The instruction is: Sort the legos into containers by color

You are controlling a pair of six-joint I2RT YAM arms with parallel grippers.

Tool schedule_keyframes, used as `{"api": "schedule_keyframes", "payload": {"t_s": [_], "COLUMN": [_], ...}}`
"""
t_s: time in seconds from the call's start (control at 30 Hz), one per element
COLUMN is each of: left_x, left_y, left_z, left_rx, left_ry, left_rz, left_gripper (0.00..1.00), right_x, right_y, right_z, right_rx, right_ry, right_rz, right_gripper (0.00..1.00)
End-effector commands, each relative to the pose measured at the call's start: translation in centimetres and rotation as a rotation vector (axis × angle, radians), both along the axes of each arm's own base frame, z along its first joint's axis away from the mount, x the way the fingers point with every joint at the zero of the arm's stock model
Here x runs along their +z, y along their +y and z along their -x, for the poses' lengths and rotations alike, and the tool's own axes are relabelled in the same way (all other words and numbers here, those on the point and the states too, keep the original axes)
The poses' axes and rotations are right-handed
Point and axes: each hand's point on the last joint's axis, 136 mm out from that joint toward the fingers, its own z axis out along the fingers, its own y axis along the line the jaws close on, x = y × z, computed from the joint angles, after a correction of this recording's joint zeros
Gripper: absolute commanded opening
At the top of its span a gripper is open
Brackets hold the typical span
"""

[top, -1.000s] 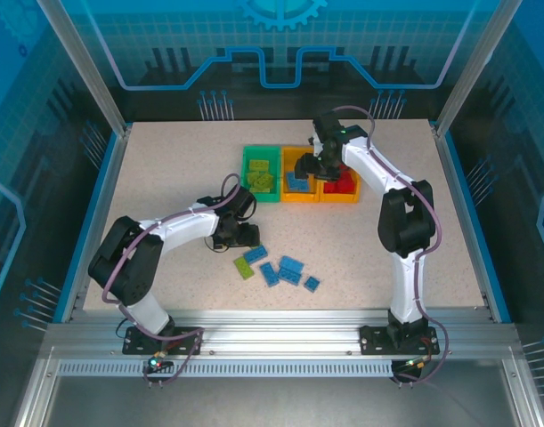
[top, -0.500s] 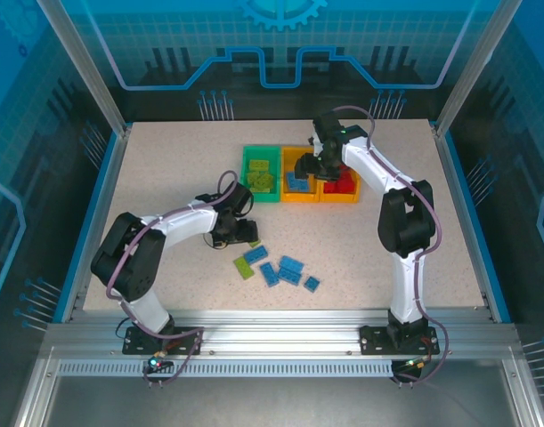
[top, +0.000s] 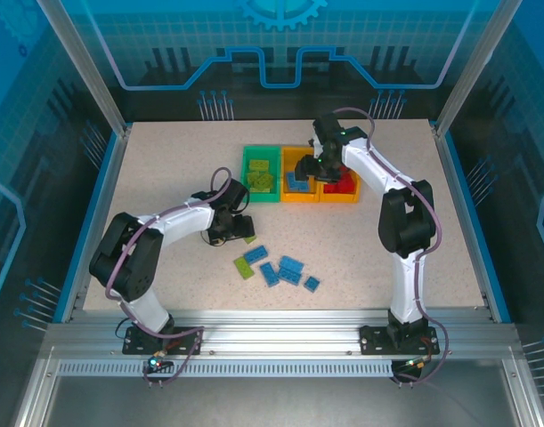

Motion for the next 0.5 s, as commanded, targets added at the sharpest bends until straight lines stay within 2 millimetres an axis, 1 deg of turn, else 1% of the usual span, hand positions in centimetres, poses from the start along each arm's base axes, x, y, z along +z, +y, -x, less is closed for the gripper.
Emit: {"api": "schedule_keyframes", "payload": {"t_s": [0.0,0.13,0.3,0.47], "left_x": [2.1,1.7,0.6,-0.2], "left_y": [-1.2,-2.2,-2.6,-3.1], "left_z": [-0.5,-0.6,-0.7,-1.4], "left_rx": [0.013,0.020,0.039,0.041], "left_ry": [-0.049,-0.042,-0.005,0.020], "left_rz": [0.026,0.049,0.054,0.051], "left_gripper": [0.81,0.82,0.82,0.81], "right_x": [1.2,1.0,1.1,0.9], "right_y": [0.3,0.5,0.4,0.4], "right_z": [0.3,0.4,0.4,0.5], "right_rx": [0.006,0.009,0.012,0.009], "right_ry": [-0.018,-0.016,-0.020,-0.019], "right_rz": [-0.028,-0.032,-0.025,-0.027], "right_gripper": [0.65,0.65,0.65,0.65]}}
